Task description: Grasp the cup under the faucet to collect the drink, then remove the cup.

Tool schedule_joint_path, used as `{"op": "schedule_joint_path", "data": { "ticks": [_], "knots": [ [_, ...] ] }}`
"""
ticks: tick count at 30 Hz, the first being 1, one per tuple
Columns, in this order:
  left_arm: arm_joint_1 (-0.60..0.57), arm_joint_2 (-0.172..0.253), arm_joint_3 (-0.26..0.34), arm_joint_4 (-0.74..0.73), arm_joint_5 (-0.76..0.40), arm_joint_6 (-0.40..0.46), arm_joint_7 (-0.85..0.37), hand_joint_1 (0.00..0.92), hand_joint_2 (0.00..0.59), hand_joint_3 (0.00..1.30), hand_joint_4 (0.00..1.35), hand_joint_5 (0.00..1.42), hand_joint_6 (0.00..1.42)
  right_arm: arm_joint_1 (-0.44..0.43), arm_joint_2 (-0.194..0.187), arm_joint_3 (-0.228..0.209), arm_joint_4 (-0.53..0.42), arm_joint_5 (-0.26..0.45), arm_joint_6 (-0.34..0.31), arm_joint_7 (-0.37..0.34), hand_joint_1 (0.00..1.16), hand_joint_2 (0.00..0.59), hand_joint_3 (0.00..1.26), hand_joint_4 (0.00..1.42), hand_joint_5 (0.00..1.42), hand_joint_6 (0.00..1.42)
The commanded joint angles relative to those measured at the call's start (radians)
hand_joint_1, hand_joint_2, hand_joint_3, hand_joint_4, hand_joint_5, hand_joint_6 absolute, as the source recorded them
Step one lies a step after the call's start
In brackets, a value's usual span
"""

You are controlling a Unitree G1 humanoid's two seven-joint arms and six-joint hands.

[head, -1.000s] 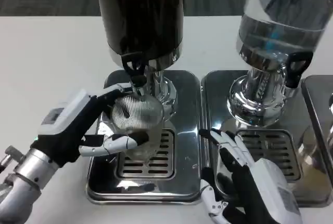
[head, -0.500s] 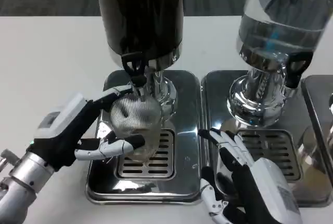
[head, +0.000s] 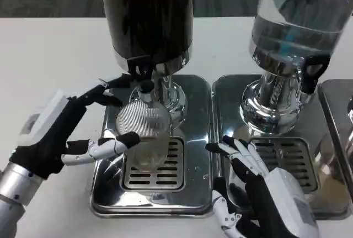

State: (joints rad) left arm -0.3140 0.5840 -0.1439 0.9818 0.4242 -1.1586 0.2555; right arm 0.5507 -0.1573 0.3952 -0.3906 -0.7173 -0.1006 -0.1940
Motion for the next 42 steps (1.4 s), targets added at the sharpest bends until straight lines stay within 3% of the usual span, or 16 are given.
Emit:
{"op": "schedule_joint_path", "data": {
  "ticks": [1,5,11,16,21,33,42],
  "knots": [
    [0.038,0.036,0.04,-0.032,-0.112,-0.038,-0.084,0.112,0.083,0.23,0.24,0.32,0.39,-0.01,0.003,-0.003,0.006,0.005,0.013,0.009,0.5,0.586,0.23,0.08,0.03,0.16],
    [0.07,0.057,0.069,-0.075,-0.275,-0.052,-0.223,0.004,0.085,0.25,0.23,0.3,0.36,-0.017,0.001,-0.001,0.009,0.008,0.013,0.017,0.5,0.586,0.23,0.08,0.03,0.16],
    [0.129,0.085,0.099,-0.244,-0.617,0.015,-0.497,0.0,0.087,0.33,0.29,0.36,0.4,-0.029,-0.003,-0.007,0.019,0.016,0.01,0.02,0.5,0.586,0.23,0.08,0.03,0.16],
    [0.163,0.079,0.142,-0.393,-0.856,0.163,-0.724,0.0,0.082,0.4,0.36,0.41,0.44,-0.038,-0.003,-0.002,0.031,0.019,0.004,0.015,0.51,0.586,0.22,0.08,0.03,0.16],
    [0.167,0.063,0.205,-0.497,-0.998,0.339,-0.922,0.0,0.059,0.4,0.35,0.4,0.38,-0.045,-0.004,-0.008,0.042,0.03,0.002,0.015,0.51,0.586,0.22,0.08,0.03,0.16],
    [0.122,-0.011,0.307,-0.601,-1.071,0.649,-1.182,0.0,0.033,0.35,0.26,0.32,0.29,-0.045,-0.002,-0.016,0.048,0.029,0.003,0.001,0.51,0.586,0.22,0.08,0.03,0.15],
    [0.053,-0.042,0.341,-0.583,-1.037,0.755,-1.283,0.0,0.036,0.31,0.23,0.28,0.23,-0.044,0.008,-0.016,0.06,0.031,0.001,-0.008,0.52,0.586,0.22,0.08,0.03,0.14]
  ]
}}
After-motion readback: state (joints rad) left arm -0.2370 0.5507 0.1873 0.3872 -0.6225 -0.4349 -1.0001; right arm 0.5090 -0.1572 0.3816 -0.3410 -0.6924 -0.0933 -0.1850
